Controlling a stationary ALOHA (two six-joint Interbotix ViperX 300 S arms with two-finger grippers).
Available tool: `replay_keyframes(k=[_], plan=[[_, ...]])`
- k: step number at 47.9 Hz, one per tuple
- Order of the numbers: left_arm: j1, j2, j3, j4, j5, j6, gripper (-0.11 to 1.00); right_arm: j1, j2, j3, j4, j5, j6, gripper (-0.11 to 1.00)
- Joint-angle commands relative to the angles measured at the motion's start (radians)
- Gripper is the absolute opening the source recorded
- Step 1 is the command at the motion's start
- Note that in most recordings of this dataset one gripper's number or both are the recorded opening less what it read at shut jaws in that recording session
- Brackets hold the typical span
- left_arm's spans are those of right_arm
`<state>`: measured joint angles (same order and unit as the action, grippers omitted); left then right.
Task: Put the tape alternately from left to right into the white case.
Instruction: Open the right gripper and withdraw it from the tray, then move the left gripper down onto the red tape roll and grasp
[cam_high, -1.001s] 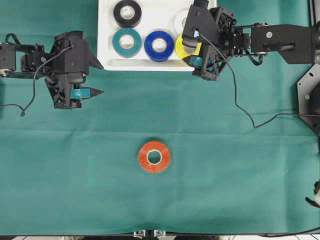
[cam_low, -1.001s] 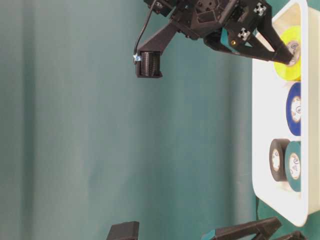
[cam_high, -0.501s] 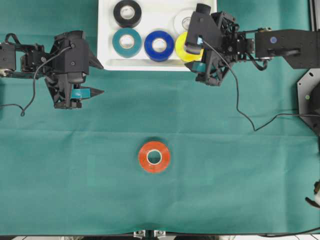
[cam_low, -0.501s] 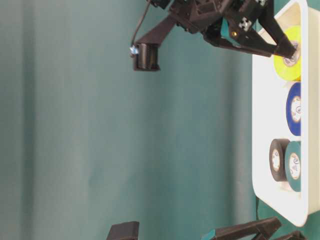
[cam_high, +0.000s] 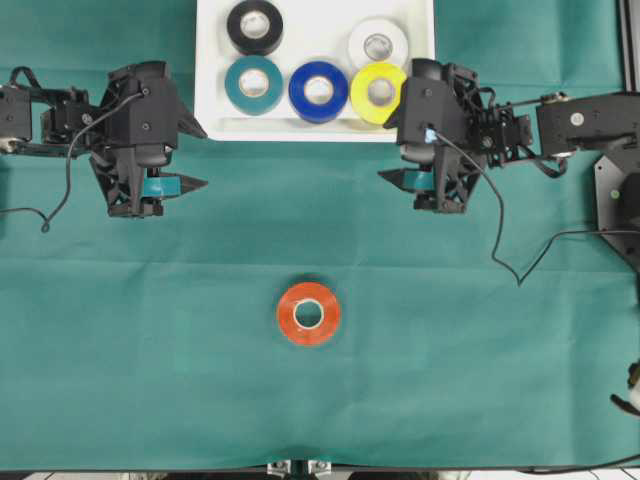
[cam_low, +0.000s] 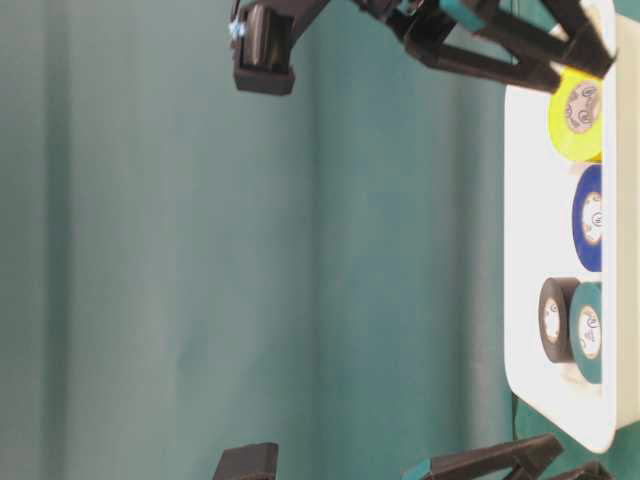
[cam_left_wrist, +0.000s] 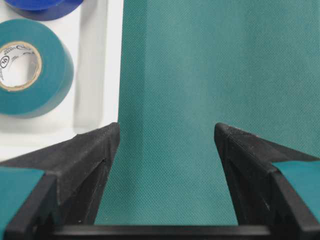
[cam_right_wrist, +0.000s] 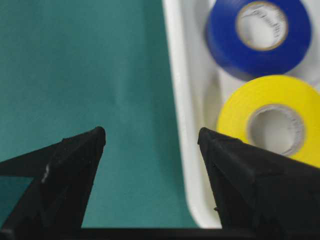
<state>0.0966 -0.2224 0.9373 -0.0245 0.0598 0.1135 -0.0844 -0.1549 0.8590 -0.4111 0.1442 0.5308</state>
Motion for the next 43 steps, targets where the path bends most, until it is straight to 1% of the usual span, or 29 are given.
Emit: replay_keyframes(k=[1,6,22,32,43], plan=[[-0.003,-0.018,0.0,0.0,-0.005,0.0,0.92,0.005,-0.023,0.002,0.003,-0.02,0.012,0.84],[-0.003,-0.018,0.0,-0.002,-0.005,0.0,0.92,0.005,-0.023,0.008,0.002,-0.026,0.029,0.84],[-0.011,-0.018,-0.005,-0.002,-0.005,-0.003,0.92,0.005,-0.023,0.008,0.002,-0.032,0.031,0.84],[-0.04,-0.014,-0.012,-0.002,-0.005,-0.003,0.92,0.005,-0.023,0.008,0.002,-0.04,0.029,0.84],[-0.092,0.005,-0.032,-0.003,-0.011,-0.011,0.92,0.005,-0.018,0.009,0.002,-0.043,0.029,0.84]])
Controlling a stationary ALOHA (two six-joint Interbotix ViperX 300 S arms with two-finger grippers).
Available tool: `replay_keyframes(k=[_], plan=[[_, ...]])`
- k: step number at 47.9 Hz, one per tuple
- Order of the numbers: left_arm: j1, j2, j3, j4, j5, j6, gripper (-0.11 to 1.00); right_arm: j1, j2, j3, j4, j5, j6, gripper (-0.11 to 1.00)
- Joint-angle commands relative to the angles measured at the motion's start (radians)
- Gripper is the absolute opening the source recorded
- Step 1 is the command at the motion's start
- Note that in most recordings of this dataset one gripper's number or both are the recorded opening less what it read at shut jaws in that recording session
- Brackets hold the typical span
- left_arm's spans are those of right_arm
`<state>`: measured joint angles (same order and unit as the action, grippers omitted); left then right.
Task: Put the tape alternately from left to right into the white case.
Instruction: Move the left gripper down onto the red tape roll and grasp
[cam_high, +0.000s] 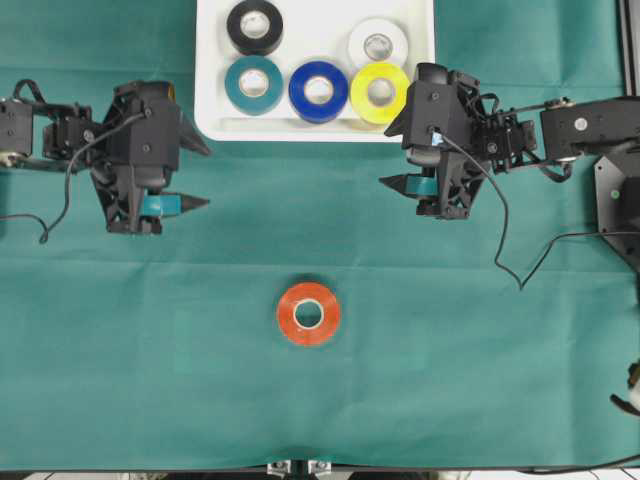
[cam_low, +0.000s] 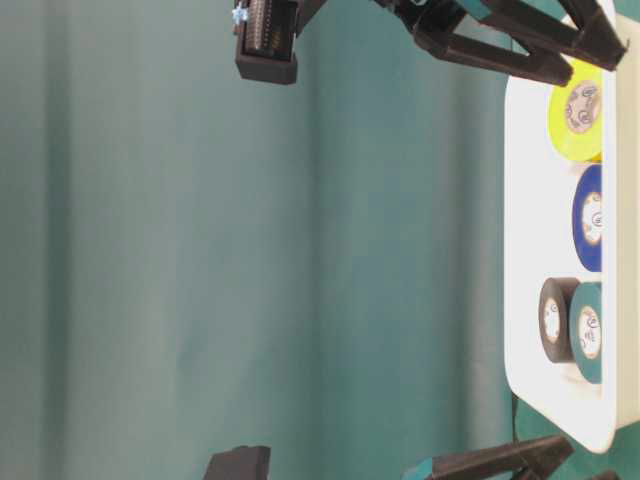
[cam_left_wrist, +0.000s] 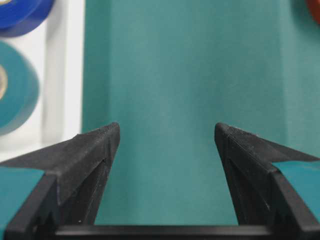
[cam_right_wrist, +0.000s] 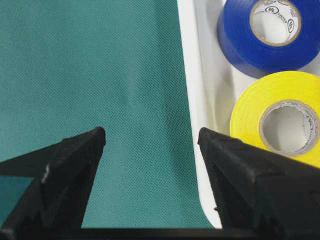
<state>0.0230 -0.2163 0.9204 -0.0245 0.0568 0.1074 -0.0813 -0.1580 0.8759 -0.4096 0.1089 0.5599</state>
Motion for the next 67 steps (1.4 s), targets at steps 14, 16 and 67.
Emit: replay_keyframes(k=[14,16,67], plan=[[-0.104,0.057,-0.064,-0.003,-0.009,-0.078,0.92,0.002,0.003,-0.008,-0.003,-0.008,0.002,0.84],[-0.117,0.066,-0.074,-0.003,-0.009,-0.087,0.92,0.002,0.002,-0.009,-0.003,-0.009,0.0,0.84],[-0.284,0.36,-0.399,-0.003,-0.003,-0.313,0.92,0.002,0.006,-0.008,-0.005,-0.014,-0.005,0.84]])
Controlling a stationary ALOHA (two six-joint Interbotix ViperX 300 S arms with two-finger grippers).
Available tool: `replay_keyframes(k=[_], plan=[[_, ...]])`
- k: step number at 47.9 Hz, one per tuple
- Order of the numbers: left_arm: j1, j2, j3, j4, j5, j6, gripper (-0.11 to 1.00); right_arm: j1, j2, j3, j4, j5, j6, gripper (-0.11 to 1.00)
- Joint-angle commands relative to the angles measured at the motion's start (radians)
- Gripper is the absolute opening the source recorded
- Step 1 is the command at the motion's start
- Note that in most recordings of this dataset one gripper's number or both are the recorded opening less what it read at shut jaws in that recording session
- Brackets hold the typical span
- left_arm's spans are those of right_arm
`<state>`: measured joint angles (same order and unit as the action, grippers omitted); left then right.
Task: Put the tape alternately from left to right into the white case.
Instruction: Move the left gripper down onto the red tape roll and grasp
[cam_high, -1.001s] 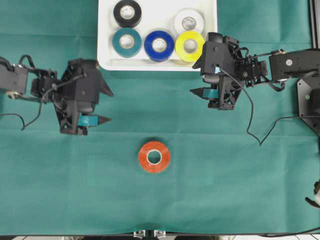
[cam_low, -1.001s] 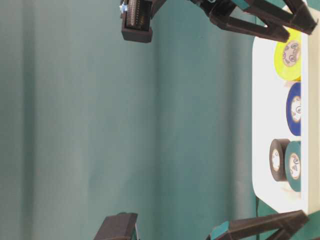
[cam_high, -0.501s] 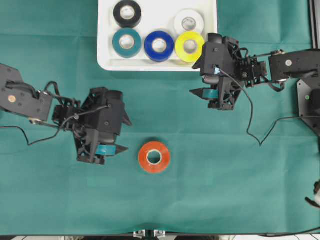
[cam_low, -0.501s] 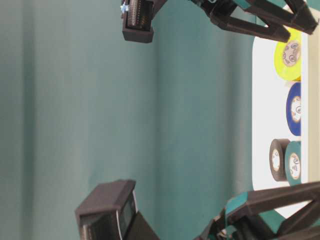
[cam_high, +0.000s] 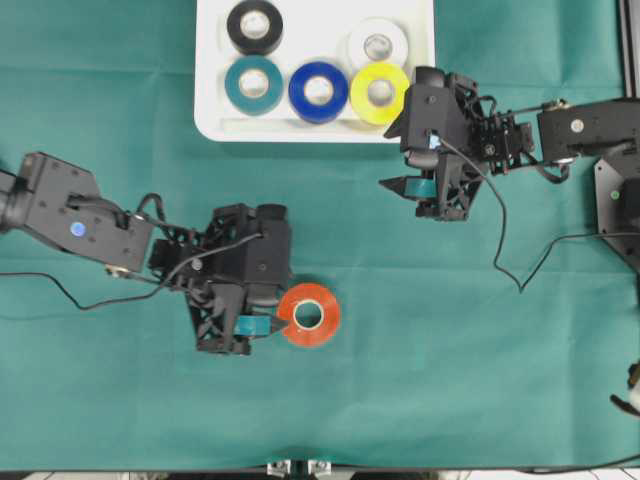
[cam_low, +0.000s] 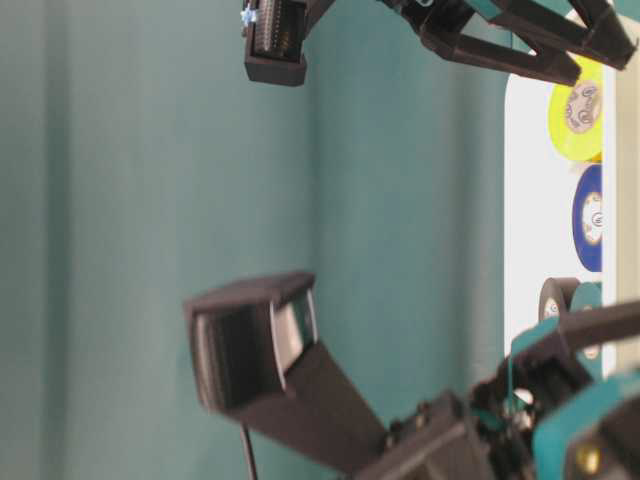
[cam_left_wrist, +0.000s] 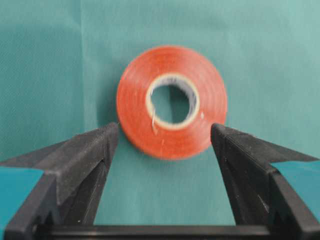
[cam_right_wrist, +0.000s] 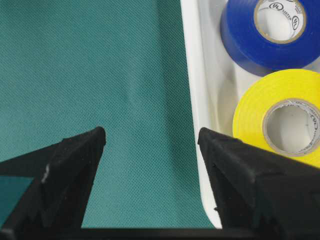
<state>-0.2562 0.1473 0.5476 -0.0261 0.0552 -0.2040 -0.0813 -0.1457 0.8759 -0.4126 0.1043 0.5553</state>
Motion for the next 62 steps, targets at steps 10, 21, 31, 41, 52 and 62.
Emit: replay_keyframes(k=[10,21,31,41,52,62], plan=[[-0.003,0.034,-0.071,-0.003,0.034,-0.028,0.92,0.002,-0.006,-0.009,-0.002,-0.009,0.0,0.84],[0.006,0.077,-0.11,-0.002,0.097,-0.141,0.92,0.002,0.0,-0.008,-0.002,-0.009,0.0,0.84],[0.025,0.121,-0.132,-0.002,0.132,-0.158,0.92,0.002,0.0,-0.008,-0.002,-0.009,0.002,0.84],[0.038,0.152,-0.153,0.0,0.135,-0.156,0.92,0.003,0.0,-0.008,-0.002,-0.009,0.002,0.84],[0.038,0.163,-0.16,0.0,0.16,-0.158,0.92,0.003,0.0,-0.008,-0.002,-0.009,0.003,0.84],[0.038,0.172,-0.163,0.0,0.212,-0.161,0.92,0.005,0.0,-0.008,-0.002,-0.009,0.002,0.84]])
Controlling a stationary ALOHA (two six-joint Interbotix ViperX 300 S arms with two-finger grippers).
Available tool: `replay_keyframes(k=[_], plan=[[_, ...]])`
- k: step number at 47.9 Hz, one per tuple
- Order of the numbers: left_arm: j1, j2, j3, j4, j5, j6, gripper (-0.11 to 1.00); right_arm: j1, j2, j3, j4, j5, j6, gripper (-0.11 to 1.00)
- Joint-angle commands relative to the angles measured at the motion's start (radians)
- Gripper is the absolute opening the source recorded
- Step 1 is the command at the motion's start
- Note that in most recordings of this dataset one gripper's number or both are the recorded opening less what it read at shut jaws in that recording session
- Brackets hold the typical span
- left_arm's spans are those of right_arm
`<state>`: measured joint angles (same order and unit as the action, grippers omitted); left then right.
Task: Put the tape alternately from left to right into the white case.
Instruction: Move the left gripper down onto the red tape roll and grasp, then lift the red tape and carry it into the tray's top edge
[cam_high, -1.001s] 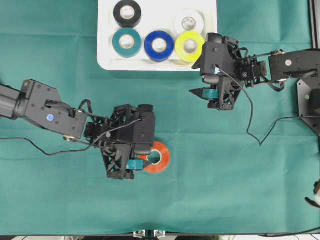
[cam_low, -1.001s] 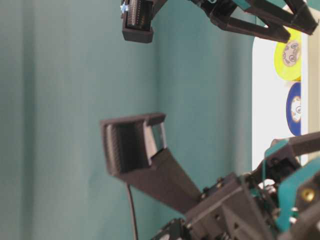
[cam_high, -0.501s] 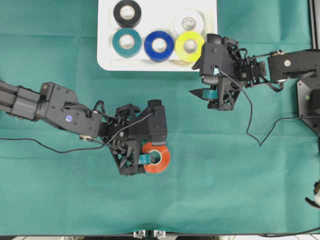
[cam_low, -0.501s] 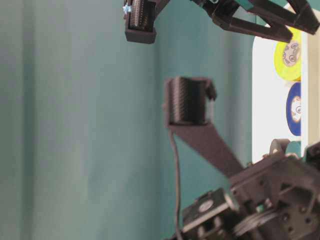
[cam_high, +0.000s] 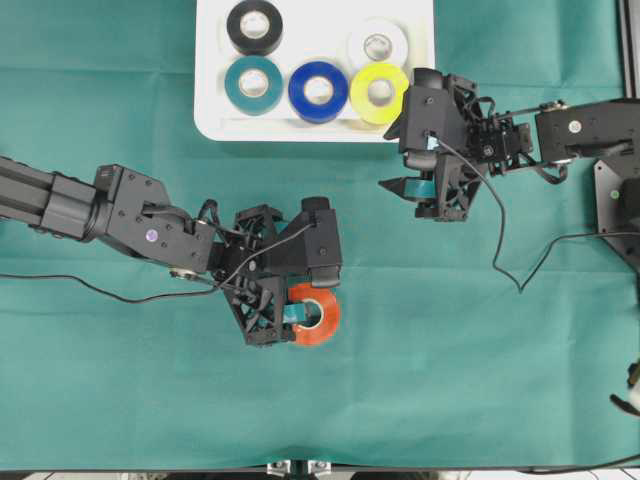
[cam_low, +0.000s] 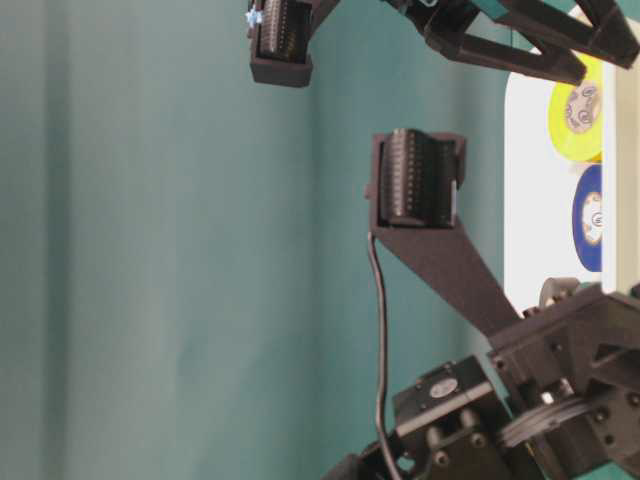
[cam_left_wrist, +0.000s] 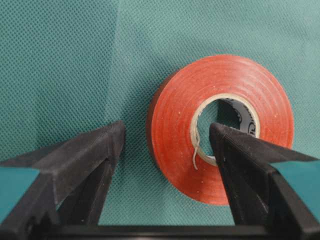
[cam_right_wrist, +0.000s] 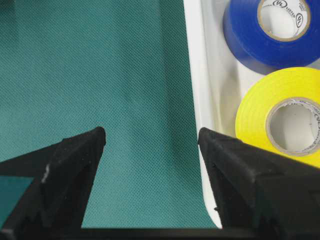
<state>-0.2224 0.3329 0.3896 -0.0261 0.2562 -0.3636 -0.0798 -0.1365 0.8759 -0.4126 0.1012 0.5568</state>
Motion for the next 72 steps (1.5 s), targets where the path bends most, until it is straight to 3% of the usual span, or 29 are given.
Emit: replay_keyframes(k=[1,7,11,14,23,29,53,72], plan=[[0.005,-0.014,-0.005,0.0,0.011,-0.002,0.92,0.003,-0.009,-0.008,-0.002,-0.006,0.0,0.84],[0.003,-0.015,-0.015,0.003,0.012,0.005,0.9,0.002,-0.008,-0.008,-0.002,-0.006,0.0,0.84],[0.003,-0.018,-0.018,0.003,0.017,0.006,0.83,0.003,-0.008,-0.008,-0.002,-0.006,0.0,0.84],[0.002,-0.023,-0.018,0.003,0.017,0.006,0.7,0.002,-0.009,-0.008,-0.002,-0.008,0.0,0.84],[-0.002,-0.029,-0.025,0.003,0.017,0.006,0.16,0.002,-0.009,-0.008,-0.002,-0.006,0.0,0.84],[-0.002,-0.029,-0.025,0.003,0.017,0.006,-0.02,0.002,-0.008,-0.008,-0.002,-0.006,0.0,0.84],[-0.006,-0.074,-0.02,0.003,0.02,0.006,-0.02,0.002,-0.009,-0.008,-0.002,-0.006,0.002,0.84],[-0.005,-0.164,-0.017,0.003,0.144,0.008,-0.02,0.003,-0.009,-0.008,-0.002,-0.008,0.0,0.84]])
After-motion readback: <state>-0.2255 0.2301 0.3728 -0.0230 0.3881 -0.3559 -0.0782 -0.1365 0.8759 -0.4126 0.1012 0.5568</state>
